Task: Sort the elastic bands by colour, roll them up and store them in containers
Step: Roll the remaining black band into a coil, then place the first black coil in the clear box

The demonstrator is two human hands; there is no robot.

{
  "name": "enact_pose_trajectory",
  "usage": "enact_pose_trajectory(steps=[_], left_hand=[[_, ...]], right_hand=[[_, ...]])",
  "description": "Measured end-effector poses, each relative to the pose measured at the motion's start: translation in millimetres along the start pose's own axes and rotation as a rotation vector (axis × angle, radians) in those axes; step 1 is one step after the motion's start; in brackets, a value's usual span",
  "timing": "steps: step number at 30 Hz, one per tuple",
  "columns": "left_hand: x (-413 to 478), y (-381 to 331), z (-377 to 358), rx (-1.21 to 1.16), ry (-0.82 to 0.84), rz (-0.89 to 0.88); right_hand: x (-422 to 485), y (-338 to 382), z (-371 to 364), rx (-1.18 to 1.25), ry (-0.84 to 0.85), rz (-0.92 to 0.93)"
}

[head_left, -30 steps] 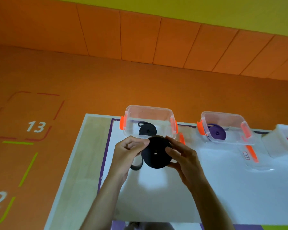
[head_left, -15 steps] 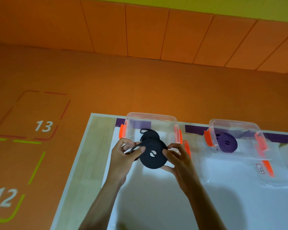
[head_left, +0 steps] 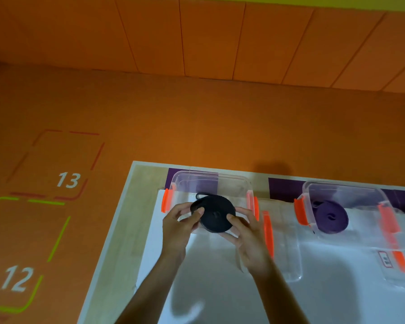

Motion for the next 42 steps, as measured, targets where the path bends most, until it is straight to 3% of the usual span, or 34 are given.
enact_pose_trajectory(steps=[4, 17, 22, 28, 31, 36, 42], left_hand=[[35, 24, -12, 0.077, -0.075, 0.048], [115, 94, -28, 0.338, -0.077, 0.198], [131, 104, -39, 0.52, 0.008, 0.155], [134, 111, -39, 0.738, 0.026, 0.098], [136, 99, -41, 0.904, 0.066, 0.041], [116, 69, -41, 1.035, 0.133, -0.089], [51, 28, -56, 1.446, 0.409, -0.474]], right_hand=[[36, 6, -6, -0.163, -0.099, -0.094], [136, 5, 6, -0.72, -0.272, -0.259], [149, 0, 8, -0.856, -0.337, -0.236], [155, -6, 3, -0.939, -0.294, -0.274], [147, 2, -5, -1.043, -0.275, -0.194], [100, 29, -13, -0.995, -0.293, 0.185], [29, 48, 29, -0.932, -0.358, 0.451]])
Point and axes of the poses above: each hand's wrist, its own x-axis towards the middle knuckle, its own z-axis out of the back of the hand, y = z × x, the point moved 4 cm from there along x, towards the middle knuckle, and after that the axes turned 15 degrees about -z, right-handed, at the moved point
